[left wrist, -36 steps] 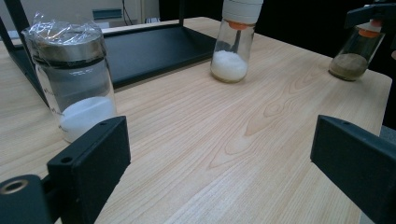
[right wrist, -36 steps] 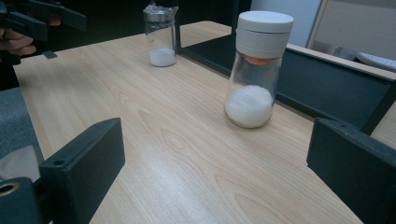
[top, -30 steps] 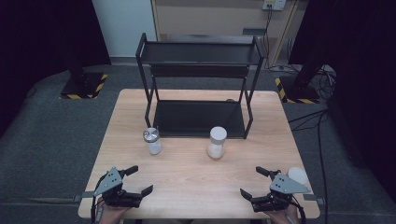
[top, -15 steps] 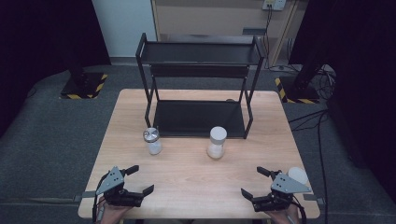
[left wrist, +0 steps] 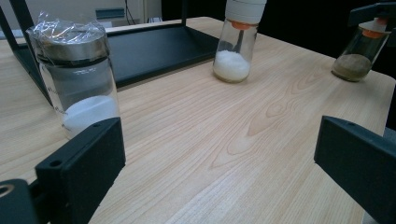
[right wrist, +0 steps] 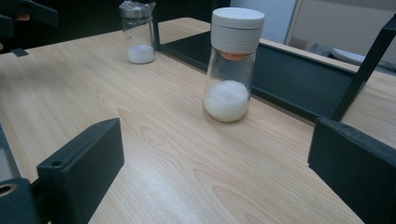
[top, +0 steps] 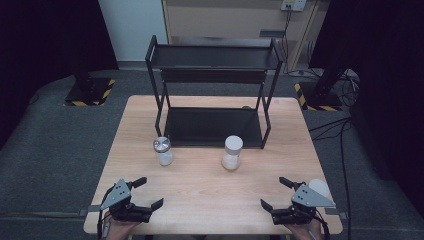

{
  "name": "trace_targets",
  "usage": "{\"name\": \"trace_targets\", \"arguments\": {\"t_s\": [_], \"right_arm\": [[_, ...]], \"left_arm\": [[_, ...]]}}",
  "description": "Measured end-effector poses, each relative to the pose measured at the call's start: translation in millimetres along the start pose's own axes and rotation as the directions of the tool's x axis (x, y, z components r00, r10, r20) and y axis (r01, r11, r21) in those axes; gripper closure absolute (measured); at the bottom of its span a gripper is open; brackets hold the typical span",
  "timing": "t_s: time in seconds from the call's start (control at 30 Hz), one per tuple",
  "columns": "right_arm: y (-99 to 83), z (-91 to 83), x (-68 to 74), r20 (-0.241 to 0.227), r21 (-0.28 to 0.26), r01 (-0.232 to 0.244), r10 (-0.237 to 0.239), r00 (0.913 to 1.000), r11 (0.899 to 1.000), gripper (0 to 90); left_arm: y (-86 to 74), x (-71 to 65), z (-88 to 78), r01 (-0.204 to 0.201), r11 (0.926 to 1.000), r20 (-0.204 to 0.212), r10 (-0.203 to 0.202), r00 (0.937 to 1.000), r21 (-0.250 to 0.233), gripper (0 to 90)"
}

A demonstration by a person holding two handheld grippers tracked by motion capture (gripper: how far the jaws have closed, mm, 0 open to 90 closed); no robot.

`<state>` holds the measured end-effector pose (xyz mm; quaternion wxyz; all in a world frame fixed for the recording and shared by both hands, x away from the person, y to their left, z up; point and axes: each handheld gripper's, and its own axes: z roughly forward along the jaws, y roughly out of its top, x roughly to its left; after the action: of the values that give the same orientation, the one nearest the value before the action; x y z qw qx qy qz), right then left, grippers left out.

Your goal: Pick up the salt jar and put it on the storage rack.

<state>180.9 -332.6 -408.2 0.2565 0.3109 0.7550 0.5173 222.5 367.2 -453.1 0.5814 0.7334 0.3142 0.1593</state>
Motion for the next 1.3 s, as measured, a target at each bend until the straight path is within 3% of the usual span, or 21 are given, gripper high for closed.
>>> {"name": "trace_targets", "arguments": {"t_s": [0.47,0.83,1.3], "right_arm": [[-1.2,-4.0,2.0,0.029,-0.010,0.021,-0.021,0.9994,1.000,4.0],[-1.2,-4.1,0.1,0.019,-0.006,0.016,-0.016,0.9997,1.000,4.0],[-1.1,-4.2,-0.3,0.017,-0.004,0.013,-0.013,0.9998,1.000,4.0]], "left_arm": [[0.1,-0.2,0.1,0.003,1.0000,0.002,-0.003,1.0000,-0.002,0.8],[2.4,-7.3,-1.6,0.013,0.9998,-0.020,-0.013,0.9997,-0.017,1.2],[30.3,-9.2,-4.2,0.015,0.9998,-0.051,-0.016,0.9986,-0.015,1.8]]}}
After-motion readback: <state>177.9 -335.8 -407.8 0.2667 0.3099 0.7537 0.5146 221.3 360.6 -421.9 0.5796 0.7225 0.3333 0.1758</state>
